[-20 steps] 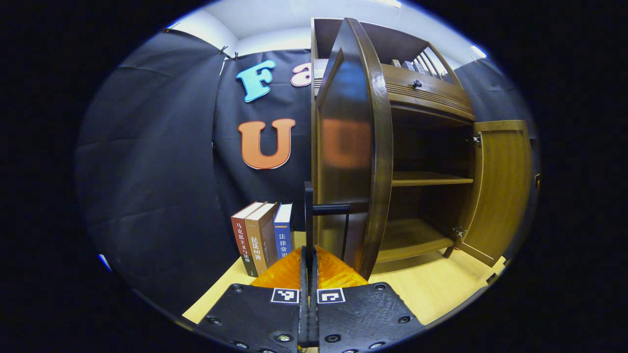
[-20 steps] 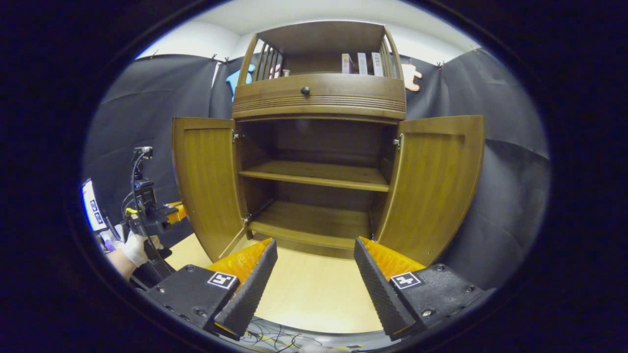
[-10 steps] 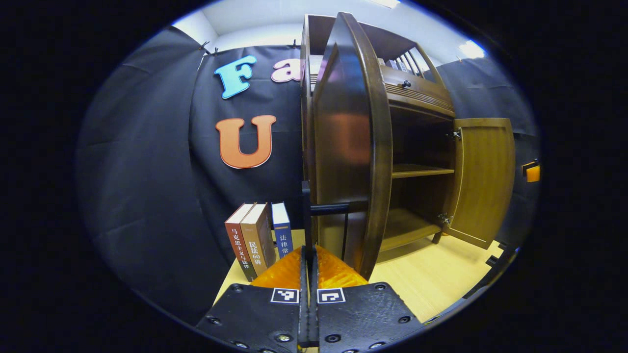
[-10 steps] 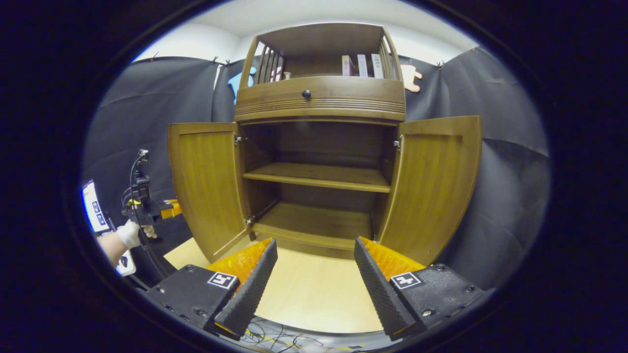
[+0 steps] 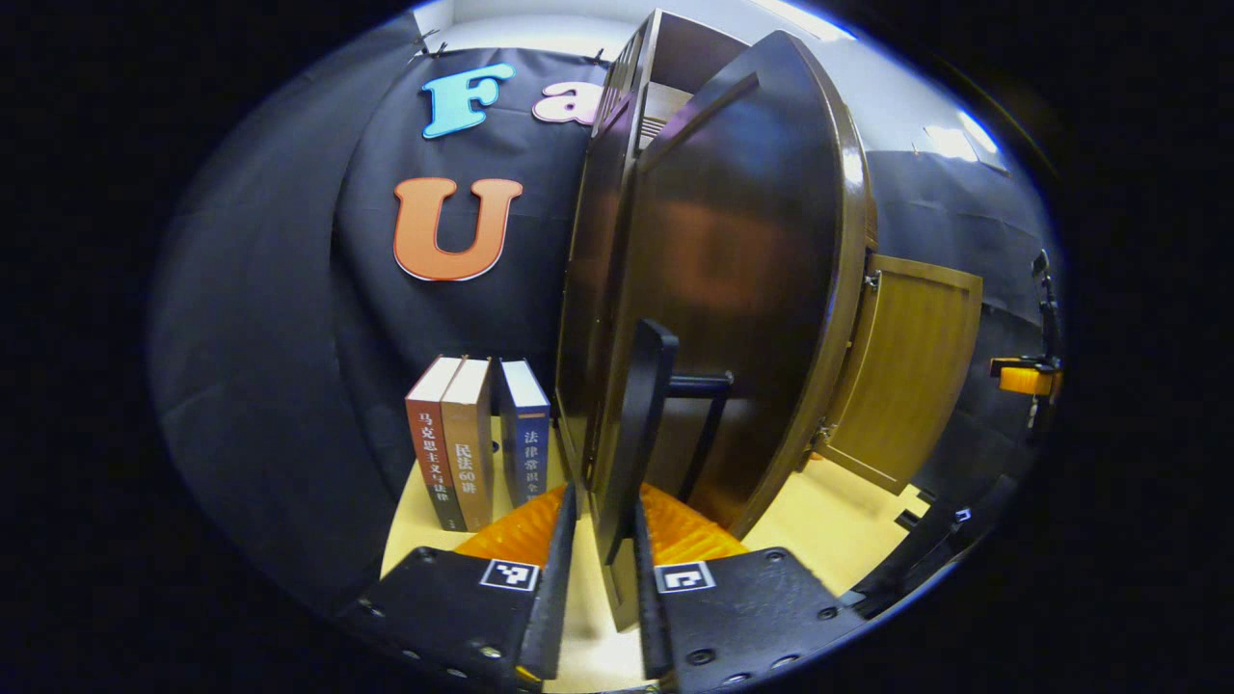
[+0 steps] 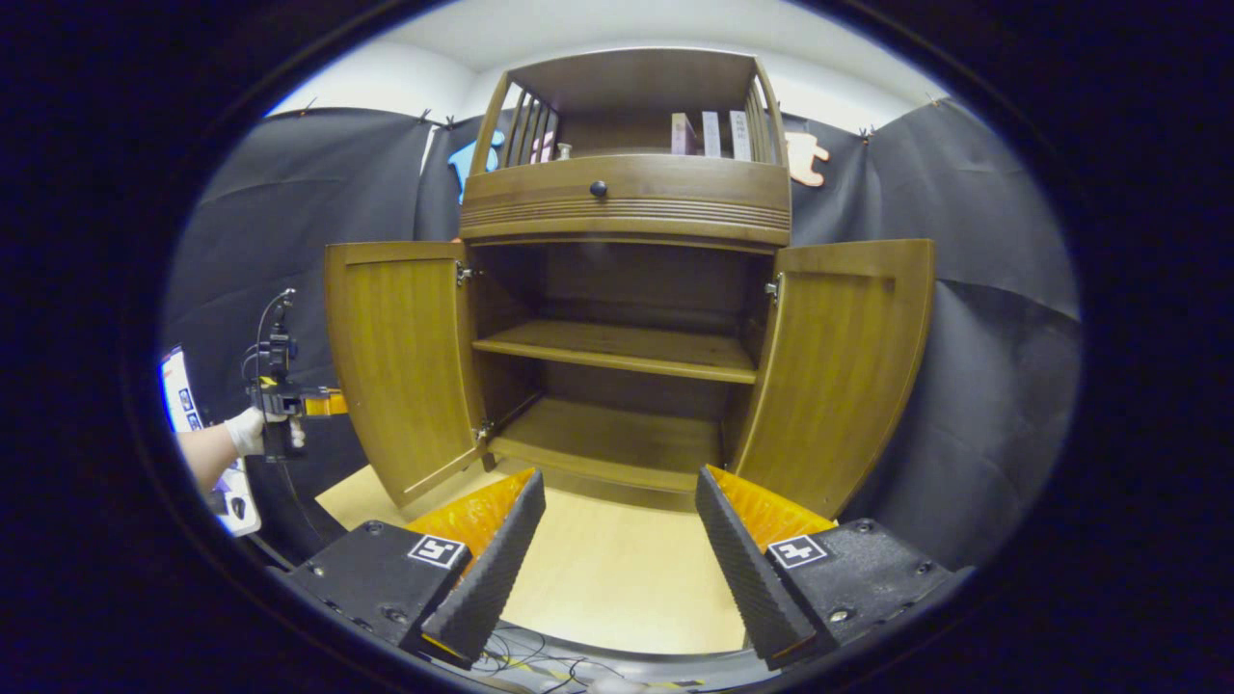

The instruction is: Open the right door of the double-door shoe cabinet with the right hand, and open the left door with the left hand.

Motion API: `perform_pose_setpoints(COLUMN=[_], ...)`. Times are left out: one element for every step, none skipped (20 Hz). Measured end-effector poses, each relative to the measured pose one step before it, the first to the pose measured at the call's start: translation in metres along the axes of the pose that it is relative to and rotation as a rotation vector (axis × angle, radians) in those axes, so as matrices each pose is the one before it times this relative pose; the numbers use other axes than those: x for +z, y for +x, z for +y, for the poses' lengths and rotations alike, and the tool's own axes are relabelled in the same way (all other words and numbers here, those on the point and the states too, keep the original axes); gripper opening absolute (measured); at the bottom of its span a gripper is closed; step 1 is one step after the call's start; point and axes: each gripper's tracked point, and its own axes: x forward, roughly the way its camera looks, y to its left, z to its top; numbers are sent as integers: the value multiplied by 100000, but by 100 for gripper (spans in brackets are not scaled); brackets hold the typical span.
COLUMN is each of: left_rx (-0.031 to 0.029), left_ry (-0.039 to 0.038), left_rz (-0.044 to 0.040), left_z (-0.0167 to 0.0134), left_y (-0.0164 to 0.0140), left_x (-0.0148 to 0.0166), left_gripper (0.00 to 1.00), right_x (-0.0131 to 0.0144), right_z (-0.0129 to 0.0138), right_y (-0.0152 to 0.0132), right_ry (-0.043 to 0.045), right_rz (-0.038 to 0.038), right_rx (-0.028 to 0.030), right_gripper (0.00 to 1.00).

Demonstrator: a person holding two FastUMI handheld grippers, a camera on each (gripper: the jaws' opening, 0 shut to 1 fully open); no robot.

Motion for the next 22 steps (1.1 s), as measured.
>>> perform_pose_setpoints(left_rx=[-389,2208,1924,2352,2721,1379,947,1845,2419,3196,4407,2112,2808,2870,3215,2784,2114,1574,922,1462,564,26], left_ry=[-273,887,1119,952,339,-534,-393,148,733,1305,1278,865,916,1183,1417,1783,1985,1746,2168,1493,465,-336], left_rz=[1316,700,438,395,-506,-960,-1227,-838,-328,-9,-726,-334,-975,-429,-260,58,-586,-541,-1379,-868,-1682,-2902], left_z=[-105,477,549,522,541,75,-58,242,415,468,674,181,186,269,212,38,-126,-233,-313,-104,-598,-747], left_y=[-268,27,-325,-358,-450,5,-226,-245,-323,-400,-434,-535,-541,-429,-477,-450,-548,-563,-323,-105,-273,-16], left_x=[-285,-64,-171,11,239,99,368,256,170,97,373,232,459,360,385,431,450,585,794,570,613,879], left_gripper=[23,43,59,73,86,100,95,93,94,93,93,96,98,87,96,96,96,96,96,96,96,96], right_x=[5,66,22,-26,-20,3,44,-35,-31,-7,41,24,231,142,113,97,291,168,286,165,224,58], right_z=[-116,114,-94,-77,-54,-103,-54,-75,-127,-71,-49,-13,-111,-119,-98,-215,-136,-142,-153,-243,-187,-170], right_y=[-101,215,-99,73,15,87,59,61,33,4,51,130,-8,56,-30,-17,69,-56,20,8,-22,16], right_ry=[-158,-87,-3,1,140,172,133,74,-114,28,-56,-7,282,205,290,397,388,262,302,295,228,371], right_rz=[-121,7,-37,86,21,77,-4,-92,14,-295,-239,-288,-636,-443,-574,-773,-927,-998,-859,-808,-717,-535], right_rx=[-40,17,10,-5,67,26,183,50,15,196,233,223,238,291,93,-104,-220,-411,-343,-307,-268,-402], right_gripper=[100,99,99,99,100,100,100,100,100,100,99,100,99,100,100,99,99,99,99,99,99,99])
